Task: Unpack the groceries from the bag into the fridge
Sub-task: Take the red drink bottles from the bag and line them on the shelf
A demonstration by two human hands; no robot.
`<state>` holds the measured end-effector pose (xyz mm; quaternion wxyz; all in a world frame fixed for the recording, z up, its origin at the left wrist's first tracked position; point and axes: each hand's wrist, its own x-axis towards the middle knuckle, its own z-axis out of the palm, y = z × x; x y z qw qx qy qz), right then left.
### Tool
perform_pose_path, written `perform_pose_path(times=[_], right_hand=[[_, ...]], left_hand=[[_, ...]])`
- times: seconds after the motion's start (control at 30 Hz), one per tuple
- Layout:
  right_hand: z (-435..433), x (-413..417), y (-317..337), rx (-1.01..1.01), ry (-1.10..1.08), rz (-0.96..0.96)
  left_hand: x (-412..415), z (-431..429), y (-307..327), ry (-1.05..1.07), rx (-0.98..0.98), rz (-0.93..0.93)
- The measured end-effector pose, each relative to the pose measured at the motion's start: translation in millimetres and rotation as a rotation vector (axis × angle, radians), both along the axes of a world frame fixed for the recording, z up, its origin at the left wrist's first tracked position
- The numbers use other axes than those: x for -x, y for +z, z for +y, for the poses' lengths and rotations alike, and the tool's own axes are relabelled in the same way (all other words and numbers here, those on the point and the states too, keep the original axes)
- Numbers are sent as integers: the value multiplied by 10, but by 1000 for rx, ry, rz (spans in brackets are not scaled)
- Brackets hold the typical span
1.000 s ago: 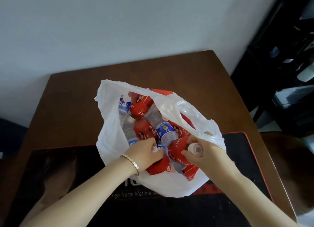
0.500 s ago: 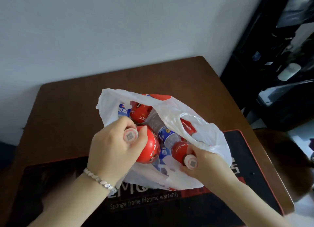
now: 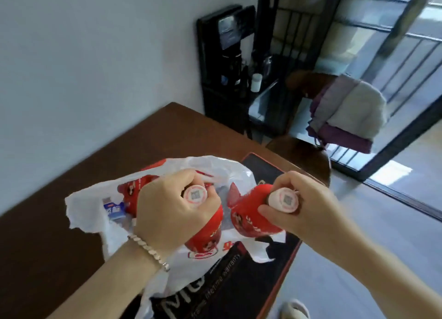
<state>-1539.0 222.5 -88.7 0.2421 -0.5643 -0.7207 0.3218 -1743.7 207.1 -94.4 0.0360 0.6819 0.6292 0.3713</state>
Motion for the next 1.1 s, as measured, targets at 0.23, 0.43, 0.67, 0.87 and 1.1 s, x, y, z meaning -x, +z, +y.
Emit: perform_pose_path(times=[0.23,0.43,0.67,0.87,1.1], right_hand=[[-345,-1268,91,-55,-449,60],[-989,-2956,109,-111,-744,45],[-2013,-5084,184,-45,-945,60],[-2758,-6588,364,-23,-1139,15],[-3329,-8127,614,-47,-1412,-159]], left_hand=[[-1383,319,248,-331,-2,17],[-3234,253,278,-588,12,69],[-5661,-281,270,-872,147,55],[-7516,-737,428,-1088,129,100],[-9456,-1038,633,-1293,124,79]])
